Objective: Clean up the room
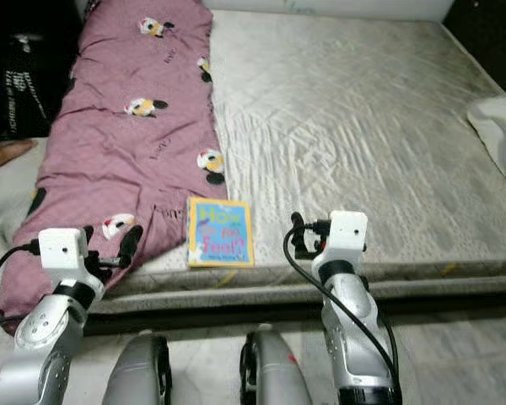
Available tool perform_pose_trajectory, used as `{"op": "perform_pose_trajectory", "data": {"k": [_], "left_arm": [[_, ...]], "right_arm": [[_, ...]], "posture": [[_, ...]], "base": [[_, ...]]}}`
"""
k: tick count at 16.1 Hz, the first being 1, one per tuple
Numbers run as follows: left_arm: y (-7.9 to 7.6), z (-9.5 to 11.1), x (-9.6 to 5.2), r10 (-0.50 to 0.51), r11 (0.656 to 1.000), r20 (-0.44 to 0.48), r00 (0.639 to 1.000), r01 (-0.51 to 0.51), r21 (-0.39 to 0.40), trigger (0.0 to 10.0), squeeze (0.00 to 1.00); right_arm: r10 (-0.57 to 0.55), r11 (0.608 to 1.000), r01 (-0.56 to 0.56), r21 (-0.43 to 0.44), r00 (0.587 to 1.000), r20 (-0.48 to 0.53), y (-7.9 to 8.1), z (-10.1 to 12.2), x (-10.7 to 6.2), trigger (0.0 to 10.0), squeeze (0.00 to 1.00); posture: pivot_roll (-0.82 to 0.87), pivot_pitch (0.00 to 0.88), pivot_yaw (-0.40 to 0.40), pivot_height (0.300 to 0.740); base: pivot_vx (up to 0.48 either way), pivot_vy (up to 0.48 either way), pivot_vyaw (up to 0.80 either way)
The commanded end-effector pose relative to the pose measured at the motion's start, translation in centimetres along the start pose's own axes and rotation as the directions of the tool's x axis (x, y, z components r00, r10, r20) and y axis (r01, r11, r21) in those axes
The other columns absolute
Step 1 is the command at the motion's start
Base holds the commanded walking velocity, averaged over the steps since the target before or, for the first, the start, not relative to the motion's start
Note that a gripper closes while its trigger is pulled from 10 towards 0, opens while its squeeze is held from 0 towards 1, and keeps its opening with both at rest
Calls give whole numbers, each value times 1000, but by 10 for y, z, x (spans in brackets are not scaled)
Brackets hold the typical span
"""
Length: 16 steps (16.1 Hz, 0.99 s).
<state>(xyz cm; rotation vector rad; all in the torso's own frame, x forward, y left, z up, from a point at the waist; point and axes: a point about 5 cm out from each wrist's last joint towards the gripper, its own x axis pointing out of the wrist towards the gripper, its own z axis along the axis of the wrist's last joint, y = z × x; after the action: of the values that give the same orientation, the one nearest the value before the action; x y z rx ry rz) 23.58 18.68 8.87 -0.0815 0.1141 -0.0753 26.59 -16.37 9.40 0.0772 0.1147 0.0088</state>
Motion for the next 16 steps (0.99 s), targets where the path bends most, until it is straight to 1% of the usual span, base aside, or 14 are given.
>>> {"op": "perform_pose_trajectory", "data": {"k": [1,2,4,16], "left_arm": [[-2,4,0,-18,1000,20,1000,18,0,10000,0],[-3,4,0,-20,1000,22,1000,20,0,10000,0],[-3,4,0,-24,1000,26,999,24,0,10000,0],[-4,4,0,-43,999,22,999,43,1,10000,0]], "right_arm": [[-5,1000,5,-5,1000,-1,-3,0,-1,10000,0],[-5,1000,5,-6,1000,-1,-3,0,-1,10000,0],[-4,1000,4,-7,1000,-3,-3,0,-1,10000,0],[-6,1000,6,-17,1000,-9,-3,-1,0,10000,0]], "posture": [[30,155,-57,658],[30,155,-57,658],[30,157,-58,658],[29,157,-59,658]], "base": [[0,0,0],[0,0,0],[296,0,0],[353,0,0]]}}
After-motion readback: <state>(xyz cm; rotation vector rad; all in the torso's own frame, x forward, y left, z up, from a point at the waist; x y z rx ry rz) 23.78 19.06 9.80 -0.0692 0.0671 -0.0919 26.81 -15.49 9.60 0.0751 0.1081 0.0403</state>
